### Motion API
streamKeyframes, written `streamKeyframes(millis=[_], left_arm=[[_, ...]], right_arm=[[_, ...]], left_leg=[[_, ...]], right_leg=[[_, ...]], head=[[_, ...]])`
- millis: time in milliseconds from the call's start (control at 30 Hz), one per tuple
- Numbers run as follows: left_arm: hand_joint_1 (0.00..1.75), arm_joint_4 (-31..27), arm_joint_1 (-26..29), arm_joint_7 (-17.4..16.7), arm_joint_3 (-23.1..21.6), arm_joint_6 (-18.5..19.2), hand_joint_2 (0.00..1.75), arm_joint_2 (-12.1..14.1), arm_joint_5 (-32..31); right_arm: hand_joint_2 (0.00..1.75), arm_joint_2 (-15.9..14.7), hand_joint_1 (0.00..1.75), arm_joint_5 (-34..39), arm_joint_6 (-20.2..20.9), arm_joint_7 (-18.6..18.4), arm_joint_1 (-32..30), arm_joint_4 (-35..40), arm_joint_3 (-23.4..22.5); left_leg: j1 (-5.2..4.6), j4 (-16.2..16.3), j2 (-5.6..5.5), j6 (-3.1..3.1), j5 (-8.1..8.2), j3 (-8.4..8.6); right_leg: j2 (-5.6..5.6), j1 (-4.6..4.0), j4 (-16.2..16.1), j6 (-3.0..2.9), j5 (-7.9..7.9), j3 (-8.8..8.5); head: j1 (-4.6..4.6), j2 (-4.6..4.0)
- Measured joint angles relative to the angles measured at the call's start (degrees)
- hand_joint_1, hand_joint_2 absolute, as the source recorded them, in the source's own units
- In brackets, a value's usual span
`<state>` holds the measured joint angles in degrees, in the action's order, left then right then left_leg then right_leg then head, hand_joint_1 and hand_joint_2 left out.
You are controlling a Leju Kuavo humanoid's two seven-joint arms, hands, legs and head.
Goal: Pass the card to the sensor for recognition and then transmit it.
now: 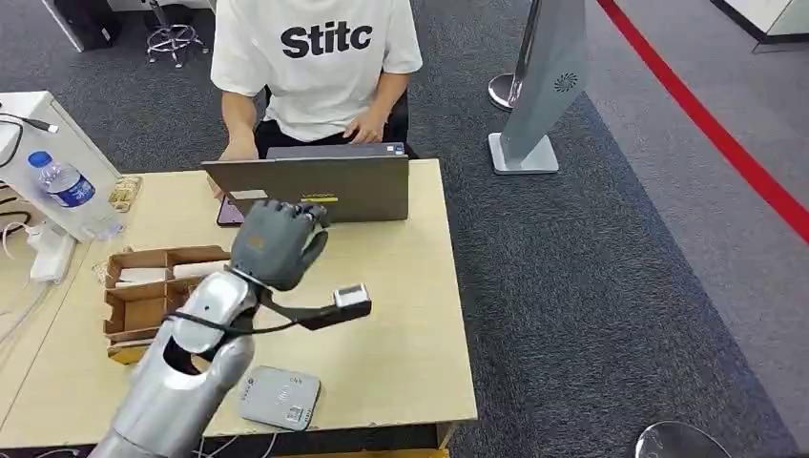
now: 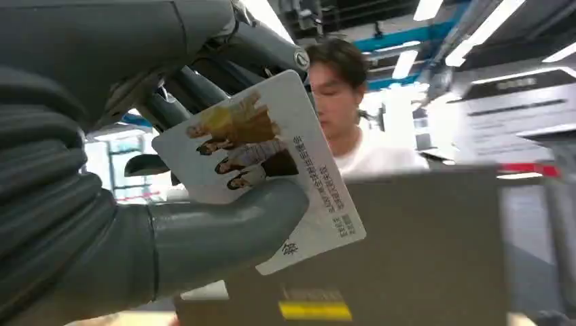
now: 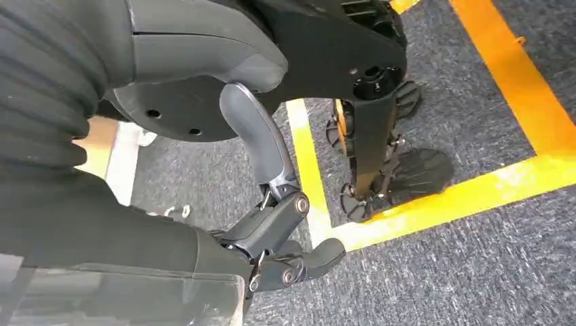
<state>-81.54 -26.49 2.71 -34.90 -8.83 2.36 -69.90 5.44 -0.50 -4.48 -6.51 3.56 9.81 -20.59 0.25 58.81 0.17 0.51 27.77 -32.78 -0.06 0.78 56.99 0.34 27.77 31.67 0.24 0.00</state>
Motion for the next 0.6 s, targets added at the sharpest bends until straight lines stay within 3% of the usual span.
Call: streamKeyframes(millis=[100, 200, 267, 600], left_arm=[[1.75, -0.86, 7.58, -0.74, -2.57, 0.70, 1.75, 1.10, -0.15], [1.75, 0.28, 15.62, -0.76, -2.76, -5.09, 1.75, 2.93, -0.94], [1.75, 0.28, 18.48, -0.74, -2.76, -5.81, 1.75, 4.18, -0.74], [1.75, -0.75, 22.52, -0.50, -2.76, -3.45, 1.75, 6.23, -1.20]], right_arm=[[1.75, 0.09, 0.00, -0.28, -0.31, 0.18, 0.00, 0.00, -1.05], [1.75, 0.17, 0.00, -0.61, -0.46, 0.35, -0.32, 0.04, -1.86], [1.75, 0.17, 0.00, -0.72, -0.46, 0.37, -0.50, 0.04, -2.25], [1.75, 0.20, 0.00, -0.79, -0.48, 0.50, -0.57, 0.11, -3.24]], left_leg=[[-0.01, -0.04, 0.11, -0.02, 0.07, 0.06], [0.01, -0.04, 0.25, -0.03, 0.07, 0.04], [0.01, -0.05, 0.13, -0.03, 0.06, 0.03], [0.02, -0.05, 0.12, -0.06, 0.03, 0.02]], right_leg=[[0.07, 0.01, 0.00, -0.03, 0.03, -0.03], [0.25, 0.00, 0.00, -0.04, 0.03, 0.09], [0.09, 0.00, 0.01, -0.04, 0.05, 0.06], [0.08, -0.01, 0.03, -0.04, 0.04, 0.00]], head=[[0.04, 0.00], [0.00, 0.00], [0.02, 0.00], [0.02, 0.00]])
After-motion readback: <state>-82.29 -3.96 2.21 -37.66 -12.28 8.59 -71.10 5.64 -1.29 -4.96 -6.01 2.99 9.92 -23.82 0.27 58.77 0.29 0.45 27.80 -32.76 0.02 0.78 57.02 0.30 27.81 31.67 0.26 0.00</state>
